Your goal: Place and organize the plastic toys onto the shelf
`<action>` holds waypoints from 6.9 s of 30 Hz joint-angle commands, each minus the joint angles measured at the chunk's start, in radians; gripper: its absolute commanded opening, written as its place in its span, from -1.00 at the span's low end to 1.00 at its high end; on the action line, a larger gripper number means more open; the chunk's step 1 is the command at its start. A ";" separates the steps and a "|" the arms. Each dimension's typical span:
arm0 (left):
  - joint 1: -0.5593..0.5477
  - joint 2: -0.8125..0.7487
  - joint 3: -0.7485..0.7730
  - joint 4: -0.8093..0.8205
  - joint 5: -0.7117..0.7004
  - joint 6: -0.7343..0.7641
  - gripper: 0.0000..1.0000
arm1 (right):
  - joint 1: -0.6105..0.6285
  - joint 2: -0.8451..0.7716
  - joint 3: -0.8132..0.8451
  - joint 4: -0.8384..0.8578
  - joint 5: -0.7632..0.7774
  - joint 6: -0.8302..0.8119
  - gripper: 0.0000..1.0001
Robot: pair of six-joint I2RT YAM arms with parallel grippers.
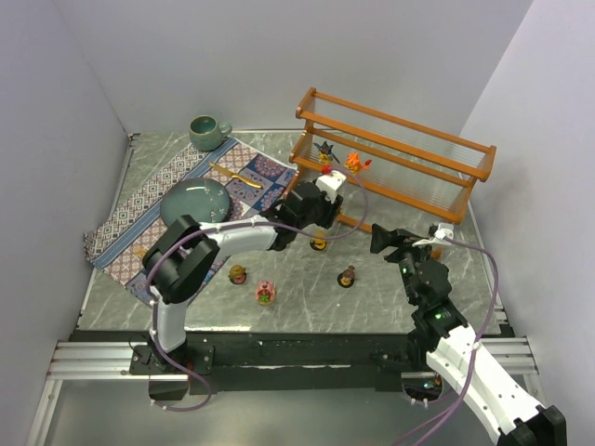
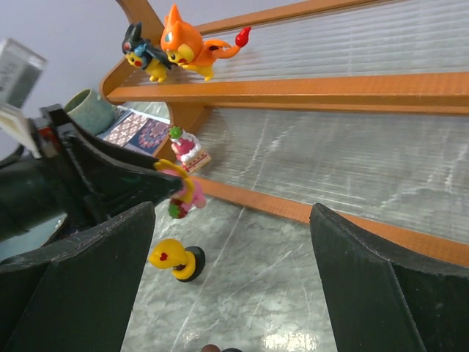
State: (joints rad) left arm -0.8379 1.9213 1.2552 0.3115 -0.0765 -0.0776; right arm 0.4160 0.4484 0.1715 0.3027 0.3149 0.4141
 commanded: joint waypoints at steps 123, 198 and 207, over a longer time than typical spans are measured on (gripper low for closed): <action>-0.240 -0.769 -0.484 -1.000 -0.413 -1.120 0.78 | -0.003 0.245 0.034 0.176 -0.255 -0.061 0.87; 0.591 -1.058 -0.438 -0.790 -0.062 -0.386 0.95 | 0.948 1.053 0.772 -0.484 0.132 0.044 0.18; 0.591 -1.064 -0.441 -0.787 -0.060 -0.384 0.95 | 0.844 1.007 0.698 -0.406 -0.105 -0.253 0.27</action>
State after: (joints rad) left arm -0.2497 0.8738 0.8219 -0.5182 -0.1524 -0.4824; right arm 1.3106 1.5040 0.9016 -0.1764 0.3298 0.3370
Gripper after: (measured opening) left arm 0.974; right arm 0.627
